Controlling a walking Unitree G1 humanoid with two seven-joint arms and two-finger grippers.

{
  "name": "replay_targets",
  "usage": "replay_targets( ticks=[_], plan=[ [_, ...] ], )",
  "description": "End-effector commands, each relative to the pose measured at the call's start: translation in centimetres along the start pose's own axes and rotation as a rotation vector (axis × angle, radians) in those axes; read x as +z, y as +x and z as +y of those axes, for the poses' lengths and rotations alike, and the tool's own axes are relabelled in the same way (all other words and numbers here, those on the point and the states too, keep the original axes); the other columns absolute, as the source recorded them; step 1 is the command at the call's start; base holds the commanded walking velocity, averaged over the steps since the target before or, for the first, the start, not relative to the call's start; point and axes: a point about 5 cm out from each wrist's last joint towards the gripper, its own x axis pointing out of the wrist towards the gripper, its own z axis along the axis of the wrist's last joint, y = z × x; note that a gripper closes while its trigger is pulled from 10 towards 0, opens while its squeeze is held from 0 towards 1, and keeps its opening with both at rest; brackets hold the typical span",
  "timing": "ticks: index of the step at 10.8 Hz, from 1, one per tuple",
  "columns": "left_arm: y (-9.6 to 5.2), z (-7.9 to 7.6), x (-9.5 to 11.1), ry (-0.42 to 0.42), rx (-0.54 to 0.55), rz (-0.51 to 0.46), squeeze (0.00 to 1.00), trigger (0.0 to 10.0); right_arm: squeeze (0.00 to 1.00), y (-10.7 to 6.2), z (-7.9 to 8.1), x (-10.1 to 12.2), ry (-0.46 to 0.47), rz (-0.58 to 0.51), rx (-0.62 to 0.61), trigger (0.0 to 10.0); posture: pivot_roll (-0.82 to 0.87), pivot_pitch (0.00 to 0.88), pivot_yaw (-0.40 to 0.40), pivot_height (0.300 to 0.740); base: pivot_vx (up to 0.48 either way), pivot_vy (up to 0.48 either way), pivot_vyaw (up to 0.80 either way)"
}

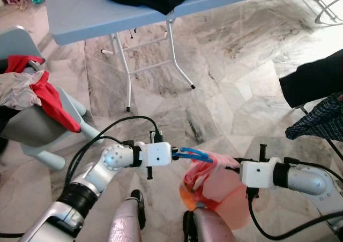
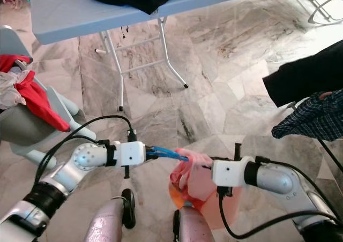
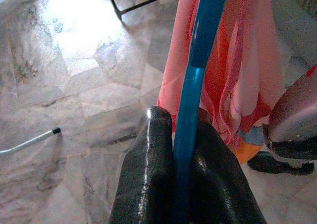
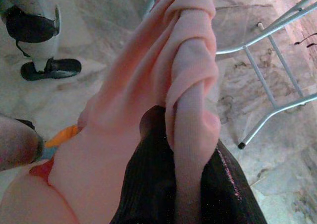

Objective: Hang hanger

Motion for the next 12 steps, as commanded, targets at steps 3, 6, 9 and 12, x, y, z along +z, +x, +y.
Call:
replay_targets(
  ticks=[3, 6, 9, 12],
  plan=[
    [-1.3, 0.9, -2.4, -0.112, 0.189, 0.071, 0.00, 0.0, 1.00, 0.5, -0.5, 1.4, -0.056, -0.099, 0.008, 10.0, -0.13, 0.253, -0.012, 0.740, 0.000, 0.000, 0.00],
    [-1.9, 1.5, -2.3, -0.245, 0.380, -0.047, 0.00, 0.0, 1.00, 0.9, -3.5, 0.8, -0.131, -0.035, -0.149, 10.0, -0.12, 0.266, -0.004, 0.740, 0.000, 0.000, 0.00],
    [-1.6, 1.0, -1.9, -0.297, 0.438, -0.116, 0.00, 0.0, 1.00, 1.8, -3.2, 1.0, -0.055, -0.052, -0.265, 10.0, -0.12, 0.259, -0.006, 0.740, 0.000, 0.000, 0.00],
    [-1.2, 1.1, -0.5, -0.327, 0.425, -0.194, 0.00, 0.0, 1.00, 3.0, -1.5, -0.1, 0.152, 0.028, -0.388, 10.0, -0.12, 0.255, -0.011, 0.740, 0.000, 0.000, 0.00]
  ],
)
